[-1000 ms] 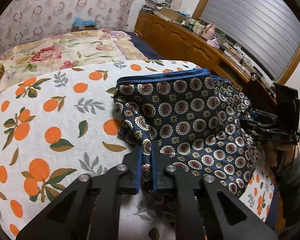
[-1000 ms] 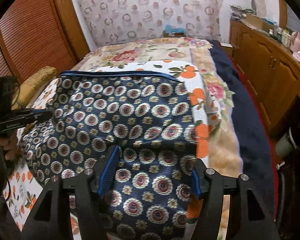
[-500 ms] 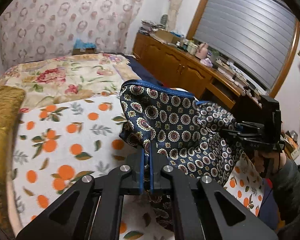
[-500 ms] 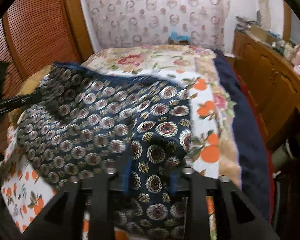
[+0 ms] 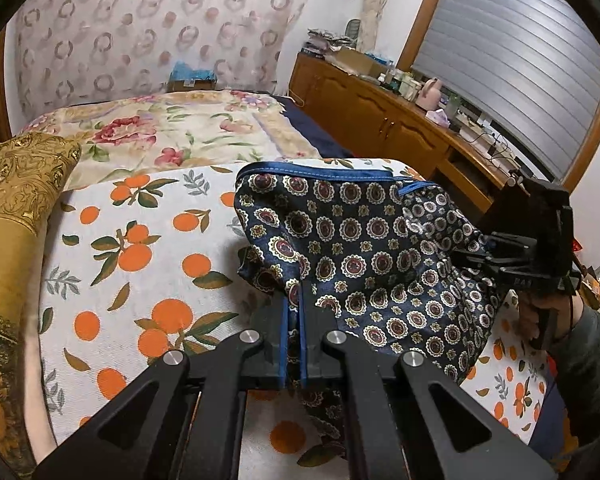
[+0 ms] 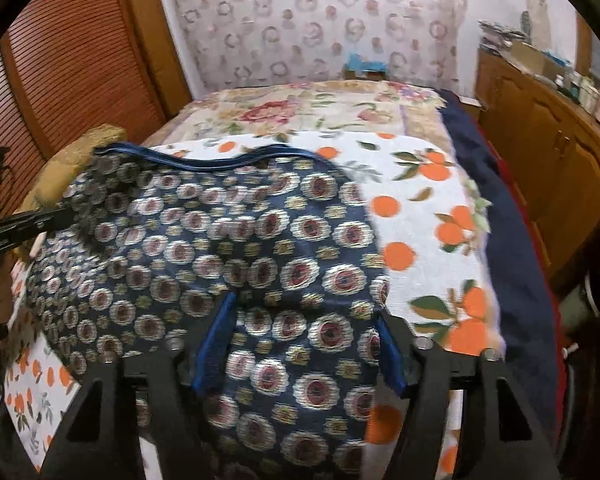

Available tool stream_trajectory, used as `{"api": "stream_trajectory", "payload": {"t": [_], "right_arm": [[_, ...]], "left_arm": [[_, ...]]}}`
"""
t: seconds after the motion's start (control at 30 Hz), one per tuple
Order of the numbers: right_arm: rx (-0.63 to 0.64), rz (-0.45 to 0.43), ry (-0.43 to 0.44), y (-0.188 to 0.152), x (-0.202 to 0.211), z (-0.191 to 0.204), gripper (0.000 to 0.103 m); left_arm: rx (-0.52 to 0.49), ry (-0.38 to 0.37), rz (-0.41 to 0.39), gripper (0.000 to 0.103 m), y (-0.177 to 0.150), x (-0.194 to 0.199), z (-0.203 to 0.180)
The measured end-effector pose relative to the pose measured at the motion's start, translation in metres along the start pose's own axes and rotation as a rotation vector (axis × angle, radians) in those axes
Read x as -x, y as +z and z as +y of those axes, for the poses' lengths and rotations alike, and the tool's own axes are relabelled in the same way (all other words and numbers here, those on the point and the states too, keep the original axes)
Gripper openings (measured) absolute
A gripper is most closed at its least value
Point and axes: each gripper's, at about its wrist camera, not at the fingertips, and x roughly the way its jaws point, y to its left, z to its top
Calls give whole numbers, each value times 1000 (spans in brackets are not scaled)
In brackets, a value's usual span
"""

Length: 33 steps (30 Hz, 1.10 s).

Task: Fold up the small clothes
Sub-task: 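Lift the robe bundle with both grippers and carry it toward the yellow plush toy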

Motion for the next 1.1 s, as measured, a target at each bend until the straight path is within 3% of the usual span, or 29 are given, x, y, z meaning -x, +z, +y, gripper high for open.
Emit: {"api": "stream_trajectory", "payload": {"t": [0.07,0.17,0.37,0.67,0.93,1.1], "right_arm": [[6,11,41,0,-2,4,18],[21,-20,29,-1,4,10,13],[75,-120,27,8,25,29,11],[182,-226,72,55,34,70,11],[323,-288,140,107,10,117,11],[428,-293,191,155,-40,136,11]], "left_arm": [[-2,-4,-15,5,1,3,-2],[-13,6,-39,5,4,14,-6],[-19,28,-117,5,13,47,-5],[8,97,-242,5,20,109,23],[86,204,-343,5,6,159,69],[171,291,-398,5,-12,179,104]]}}
